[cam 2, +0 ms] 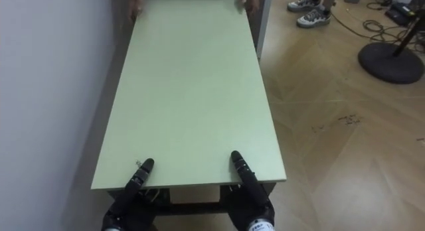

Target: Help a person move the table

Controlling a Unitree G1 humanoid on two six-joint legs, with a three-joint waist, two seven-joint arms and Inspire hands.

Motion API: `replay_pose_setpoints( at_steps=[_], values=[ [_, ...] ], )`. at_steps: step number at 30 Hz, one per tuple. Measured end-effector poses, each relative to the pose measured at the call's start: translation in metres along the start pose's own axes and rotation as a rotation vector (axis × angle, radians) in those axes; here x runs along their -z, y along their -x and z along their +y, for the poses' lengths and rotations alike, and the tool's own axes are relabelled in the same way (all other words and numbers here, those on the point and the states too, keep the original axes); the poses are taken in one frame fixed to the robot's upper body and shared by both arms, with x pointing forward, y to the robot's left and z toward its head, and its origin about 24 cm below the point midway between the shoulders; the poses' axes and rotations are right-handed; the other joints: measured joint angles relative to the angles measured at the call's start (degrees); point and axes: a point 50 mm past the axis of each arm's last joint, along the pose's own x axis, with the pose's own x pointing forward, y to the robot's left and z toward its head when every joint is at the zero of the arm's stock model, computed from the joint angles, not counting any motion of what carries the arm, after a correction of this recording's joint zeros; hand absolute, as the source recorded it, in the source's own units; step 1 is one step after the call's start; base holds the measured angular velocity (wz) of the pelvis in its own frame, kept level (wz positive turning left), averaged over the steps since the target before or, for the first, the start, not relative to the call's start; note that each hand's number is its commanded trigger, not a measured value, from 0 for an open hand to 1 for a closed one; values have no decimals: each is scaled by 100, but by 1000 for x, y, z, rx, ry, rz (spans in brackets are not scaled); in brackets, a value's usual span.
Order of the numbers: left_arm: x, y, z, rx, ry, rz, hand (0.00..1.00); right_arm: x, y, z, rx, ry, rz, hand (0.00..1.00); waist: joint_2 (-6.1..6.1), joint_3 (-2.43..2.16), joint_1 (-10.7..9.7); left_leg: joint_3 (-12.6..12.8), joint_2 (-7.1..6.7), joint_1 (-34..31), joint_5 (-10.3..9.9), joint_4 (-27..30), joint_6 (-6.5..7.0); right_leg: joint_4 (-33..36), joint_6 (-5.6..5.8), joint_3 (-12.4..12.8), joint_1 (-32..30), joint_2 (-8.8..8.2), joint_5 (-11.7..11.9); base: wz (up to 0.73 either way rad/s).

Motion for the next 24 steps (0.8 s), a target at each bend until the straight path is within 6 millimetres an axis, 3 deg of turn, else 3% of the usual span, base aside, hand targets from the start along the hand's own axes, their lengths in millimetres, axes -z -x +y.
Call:
replay_pose_setpoints(
  at_steps=[1, 2, 3, 10, 24],
  values=[
    [0, 0, 1, 0, -3, 0, 32, 0, -1, 0, 1, 1, 2, 0, -7, -1, 0, -2, 0, 15, 0, -8, -1, -10, 0, -1, 17, 2, 0, 0],
    [1, 1, 2, -2, -4, 1, 11, 0, -2, 0, 0, 2, 4, 0, -8, -1, 0, -4, 0, 20, 0, -11, -2, -25, -2, -2, 31, 4, 1, 0],
    [1, 1, 3, -3, -9, 1, 0, 1, -2, -2, -2, -1, 8, 0, -3, -1, -1, -9, 0, 30, 0, -16, -3, -72, -6, -9, 67, 8, 6, 0],
    [-2, 4, 13, -10, -153, 41, 0, -2, 7, -23, 8, 41, 32, 0, 4, -6, -49, -6, -6, 41, 3, -50, -6, -66, -5, -3, 54, 8, 6, 0],
    [-3, 1, 13, 46, -167, 73, 0, -6, 12, -25, -87, 65, 60, 0, -19, -1, -46, 5, -5, 51, 7, -81, -13, -67, -5, 17, 45, 13, 6, 0]
  ],
)
